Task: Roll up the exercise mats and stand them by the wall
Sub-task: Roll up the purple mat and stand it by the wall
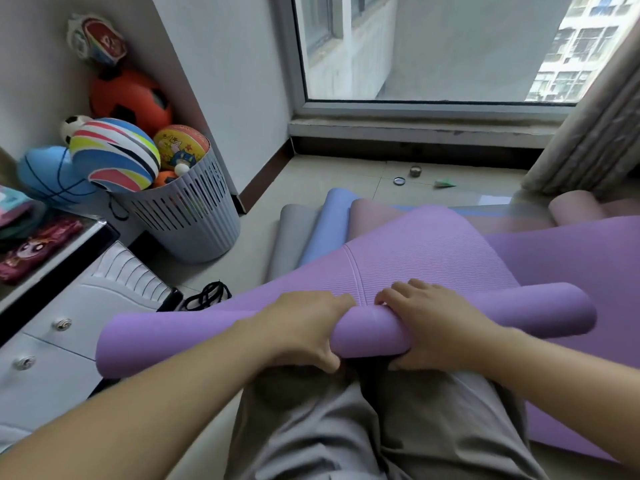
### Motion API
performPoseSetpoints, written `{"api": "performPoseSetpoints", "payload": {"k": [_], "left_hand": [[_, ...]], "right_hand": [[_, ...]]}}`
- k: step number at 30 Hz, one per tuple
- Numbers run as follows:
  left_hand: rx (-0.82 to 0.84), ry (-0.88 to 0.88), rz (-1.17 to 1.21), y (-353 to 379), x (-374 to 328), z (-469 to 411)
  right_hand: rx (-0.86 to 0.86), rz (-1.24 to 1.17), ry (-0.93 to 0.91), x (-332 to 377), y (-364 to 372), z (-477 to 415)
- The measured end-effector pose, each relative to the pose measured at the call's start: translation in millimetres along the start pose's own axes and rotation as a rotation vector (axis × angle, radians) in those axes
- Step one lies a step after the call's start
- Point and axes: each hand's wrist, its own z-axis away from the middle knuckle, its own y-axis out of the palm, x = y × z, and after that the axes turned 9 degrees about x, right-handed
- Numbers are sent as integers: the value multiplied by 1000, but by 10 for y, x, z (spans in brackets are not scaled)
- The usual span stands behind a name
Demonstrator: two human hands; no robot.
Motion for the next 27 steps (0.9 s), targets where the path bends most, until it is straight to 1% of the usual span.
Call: {"api": "performPoseSetpoints", "payload": {"k": [1, 2, 3, 4, 5, 7, 9, 11, 13, 15, 17, 20, 23, 25, 27], "left_hand": [[60, 13, 47, -52, 36, -14], [105, 16, 70, -86, 54, -29], [119, 10, 74, -105, 57, -44], [98, -7, 63, -111, 41, -47], [42, -37, 10, -94, 9, -35], [-112, -106, -228, 18, -102, -4], [-180, -139, -371, 111, -188, 7], [-227, -137, -367, 46, -174, -6], [-313, -100, -330, -120, -118, 22], [-391, -70, -316, -305, -107, 109], [-428, -45, -318, -414, -152, 218], [-367, 17, -326, -389, -248, 357], [-235, 67, -299, -123, -339, 364], [-130, 80, -208, 33, -350, 315], [-25, 105, -59, 123, -332, 274]], "right_hand": [[-55, 43, 3, 34, 38, 23], [-68, 40, 22, 55, 43, 34], [-57, 13, 41, 61, 14, 33], [-32, -13, 52, 47, -27, 7], [8, -33, 57, 20, -69, -31], [90, -75, 61, -34, -169, -101], [155, -91, 50, -62, -236, -142], [184, -97, 44, -71, -341, -151], [170, -87, 48, -84, -546, -127], [162, -51, 58, -84, -808, -68], [177, -2, 59, -51, -1015, 28], [240, 25, 51, 41, -1026, 216], [350, -104, 46, 143, -719, 375], [436, -193, 38, 180, -520, 372], [512, -210, 36, 149, -409, 304]]}}
